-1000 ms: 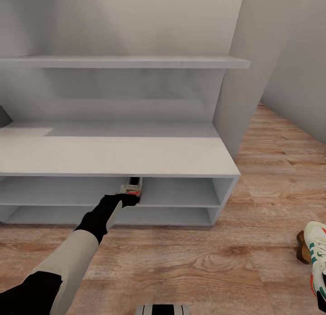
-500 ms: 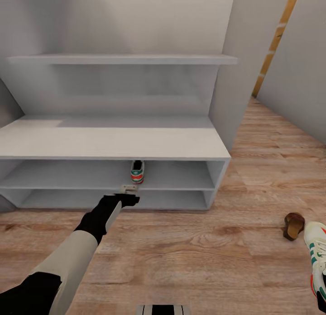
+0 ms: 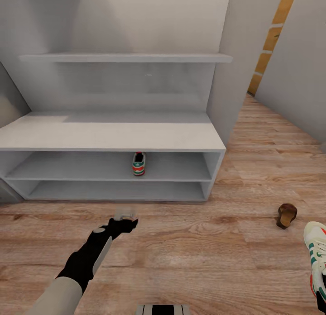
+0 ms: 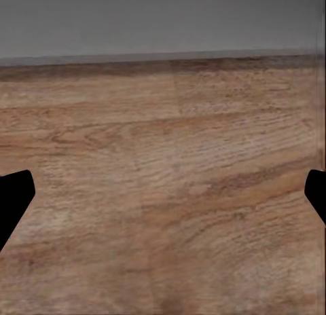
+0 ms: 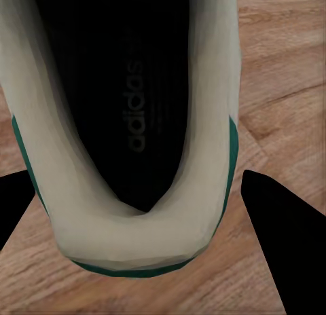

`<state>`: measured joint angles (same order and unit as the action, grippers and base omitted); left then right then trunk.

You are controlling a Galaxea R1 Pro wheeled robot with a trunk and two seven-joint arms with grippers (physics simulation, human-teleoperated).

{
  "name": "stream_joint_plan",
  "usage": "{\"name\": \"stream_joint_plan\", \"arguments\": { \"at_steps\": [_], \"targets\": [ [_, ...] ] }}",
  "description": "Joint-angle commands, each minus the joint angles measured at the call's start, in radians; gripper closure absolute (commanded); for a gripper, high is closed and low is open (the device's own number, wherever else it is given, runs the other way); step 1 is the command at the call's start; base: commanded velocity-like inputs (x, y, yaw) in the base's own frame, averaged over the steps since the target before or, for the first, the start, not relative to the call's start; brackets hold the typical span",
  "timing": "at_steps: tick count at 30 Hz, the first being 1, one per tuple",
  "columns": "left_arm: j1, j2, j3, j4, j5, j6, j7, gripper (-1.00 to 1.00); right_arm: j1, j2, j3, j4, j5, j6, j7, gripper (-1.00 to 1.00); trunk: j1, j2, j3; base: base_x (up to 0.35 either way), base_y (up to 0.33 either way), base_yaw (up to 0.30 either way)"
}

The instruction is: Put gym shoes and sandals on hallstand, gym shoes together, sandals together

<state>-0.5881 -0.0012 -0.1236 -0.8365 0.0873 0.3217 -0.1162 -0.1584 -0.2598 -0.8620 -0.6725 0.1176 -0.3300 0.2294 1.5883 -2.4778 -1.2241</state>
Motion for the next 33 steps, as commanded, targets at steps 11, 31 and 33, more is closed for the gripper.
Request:
{"name": "stream_joint_plan", "arguments": {
  "at_steps": [11, 31, 33],
  "targets": [
    [0.196, 0.161, 0.008, -0.03, 0.048, -0.189, -0.42, -1.0, -0.001, 0.005, -0.006, 0.008, 0.012, -0.008, 0.01, 1.0, 0.0, 0.0, -0.001, -0.009, 0.0, 0.0],
    [0.295, 0.221, 0.368, 0.218, 0.04, -0.472, -0.918, -1.0, -0.001, 0.061, -0.007, -0.002, 0.013, -0.011, 0.007, 1.0, 0.0, 0.0, -0.001, 0.0, 0.0, 0.0],
    [0.295, 0.221, 0.369, 0.218, 0.04, -0.472, -0.917, -1.0, -0.001, 0.069, -0.007, -0.002, 0.013, -0.012, 0.007, 1.0, 0.0, 0.0, -0.001, 0.0, 0.0, 0.0]
  ]
}}
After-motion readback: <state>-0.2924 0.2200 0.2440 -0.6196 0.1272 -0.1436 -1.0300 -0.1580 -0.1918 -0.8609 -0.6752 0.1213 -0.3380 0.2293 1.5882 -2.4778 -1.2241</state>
